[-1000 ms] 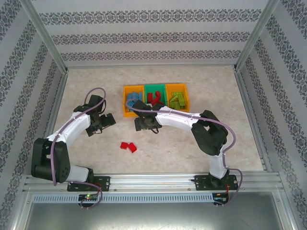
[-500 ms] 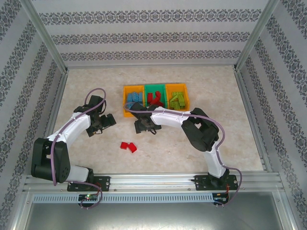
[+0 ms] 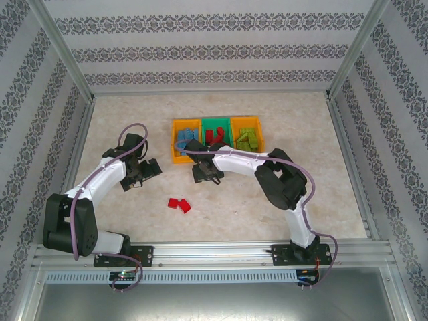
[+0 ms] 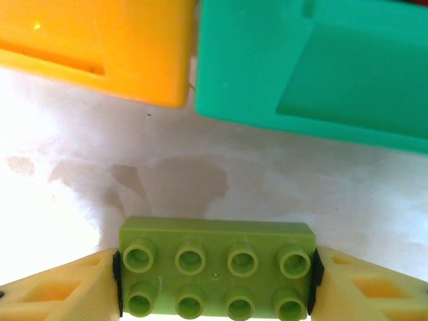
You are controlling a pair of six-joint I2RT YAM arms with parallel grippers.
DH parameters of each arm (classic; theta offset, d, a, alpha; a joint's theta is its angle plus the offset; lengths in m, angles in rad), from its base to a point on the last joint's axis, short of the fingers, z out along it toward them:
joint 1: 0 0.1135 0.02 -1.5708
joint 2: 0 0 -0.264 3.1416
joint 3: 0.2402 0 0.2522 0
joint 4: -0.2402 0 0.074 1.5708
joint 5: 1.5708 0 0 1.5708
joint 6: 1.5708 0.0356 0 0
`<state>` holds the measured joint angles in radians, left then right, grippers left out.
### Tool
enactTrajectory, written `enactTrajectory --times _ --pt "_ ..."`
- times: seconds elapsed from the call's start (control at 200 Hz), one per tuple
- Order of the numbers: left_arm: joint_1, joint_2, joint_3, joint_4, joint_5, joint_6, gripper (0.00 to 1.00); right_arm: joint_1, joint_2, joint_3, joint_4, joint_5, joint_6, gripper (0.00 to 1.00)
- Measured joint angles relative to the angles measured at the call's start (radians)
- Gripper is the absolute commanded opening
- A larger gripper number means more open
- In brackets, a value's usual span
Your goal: Sort the legos into containers by color
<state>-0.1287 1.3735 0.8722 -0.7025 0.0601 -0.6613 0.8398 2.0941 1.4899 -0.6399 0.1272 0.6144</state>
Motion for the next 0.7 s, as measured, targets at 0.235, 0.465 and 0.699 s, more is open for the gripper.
enactTrajectory --times 0.235,0.465,0.699 --pt "0.0 -0.008 0.0 0.0 0.0 0.0 0.99 -0.002 -0.052 -0.083 0.063 0.007 -0.009 0.54" --pt "0.0 -0.008 -0.001 0.0 0.004 0.001 0.99 -0.047 -0.179 -0.239 0.042 0.017 -0.009 0.56" --pt "0.0 -0.011 -0.006 0.004 0.019 0.004 1.0 -0.154 -0.339 -0.315 0.004 0.035 -0.014 0.56"
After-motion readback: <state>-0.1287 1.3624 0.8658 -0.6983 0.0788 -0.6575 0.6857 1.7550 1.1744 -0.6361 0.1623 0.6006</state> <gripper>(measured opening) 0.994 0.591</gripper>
